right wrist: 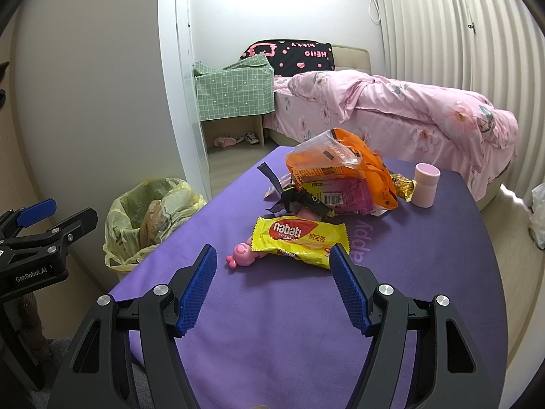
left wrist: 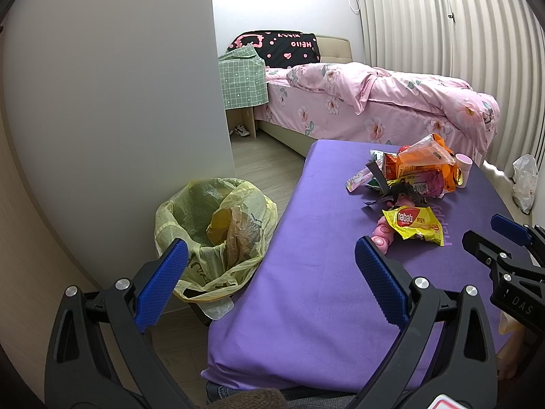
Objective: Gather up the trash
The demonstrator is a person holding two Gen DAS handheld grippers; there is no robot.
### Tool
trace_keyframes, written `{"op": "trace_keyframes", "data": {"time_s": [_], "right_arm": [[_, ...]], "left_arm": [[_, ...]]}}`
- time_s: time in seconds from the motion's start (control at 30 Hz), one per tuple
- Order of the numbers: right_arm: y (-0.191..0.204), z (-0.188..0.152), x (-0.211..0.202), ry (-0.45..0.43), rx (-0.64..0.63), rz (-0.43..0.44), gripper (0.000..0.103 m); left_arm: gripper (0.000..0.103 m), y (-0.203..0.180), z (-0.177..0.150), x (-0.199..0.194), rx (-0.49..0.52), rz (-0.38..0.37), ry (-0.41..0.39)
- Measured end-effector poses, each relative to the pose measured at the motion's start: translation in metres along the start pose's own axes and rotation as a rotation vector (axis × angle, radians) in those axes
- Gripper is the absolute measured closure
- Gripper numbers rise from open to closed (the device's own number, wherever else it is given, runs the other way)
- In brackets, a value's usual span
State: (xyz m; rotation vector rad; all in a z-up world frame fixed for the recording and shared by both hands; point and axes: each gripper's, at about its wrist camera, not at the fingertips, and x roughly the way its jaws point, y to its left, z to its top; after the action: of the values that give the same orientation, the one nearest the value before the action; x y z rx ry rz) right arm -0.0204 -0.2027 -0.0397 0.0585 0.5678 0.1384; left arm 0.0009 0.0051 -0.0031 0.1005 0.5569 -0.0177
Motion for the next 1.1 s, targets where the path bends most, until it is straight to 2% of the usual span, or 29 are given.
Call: {"op": "trace_keyframes", "data": {"time_s": [0.17, 0.37, 0.57, 0.6, 0.73, 0.87, 0.97, 1.1], "right_arm": [[-0.001, 0.0, 0.0, -0.001, 0.003, -0.002, 0.038], [-0.021, 0.0, 0.002, 0.002, 0.036, -0.048, 0.038], [-0.053, 0.004, 0.006, 0.008, 0.074, -0.143, 0.038], [-0.06, 0.004, 0.008, 0.013, 0.08, -0.16, 0.038], [-0.077, 0.004, 0.014, 0.038, 0.097, -0.209, 0.038], [-0.091, 0.003, 0.025, 0.073, 0.103, -0.245, 0.038], [-0.099, 0.001, 0.035, 0.098, 0.115, -0.256, 0.038], [-0.115, -0.004, 0.045, 0.131, 0.147, -0.278, 0.038]], "left_arm": [[0.009, 0.0, 0.0, 0.0, -0.002, -0.001, 0.0], [0.009, -0.003, -0.002, 0.004, 0.004, -0.03, -0.027], [0.009, -0.019, 0.011, 0.023, 0.051, -0.163, -0.052], [0.009, -0.025, 0.013, 0.028, 0.074, -0.216, -0.06], [0.009, -0.043, 0.021, 0.045, 0.144, -0.297, -0.081], [0.009, -0.047, 0.036, 0.07, 0.123, -0.36, -0.068], [0.009, -0.062, 0.053, 0.092, 0.127, -0.452, -0.071], [0.009, -0.09, 0.073, 0.115, 0.187, -0.49, -0.077]]}}
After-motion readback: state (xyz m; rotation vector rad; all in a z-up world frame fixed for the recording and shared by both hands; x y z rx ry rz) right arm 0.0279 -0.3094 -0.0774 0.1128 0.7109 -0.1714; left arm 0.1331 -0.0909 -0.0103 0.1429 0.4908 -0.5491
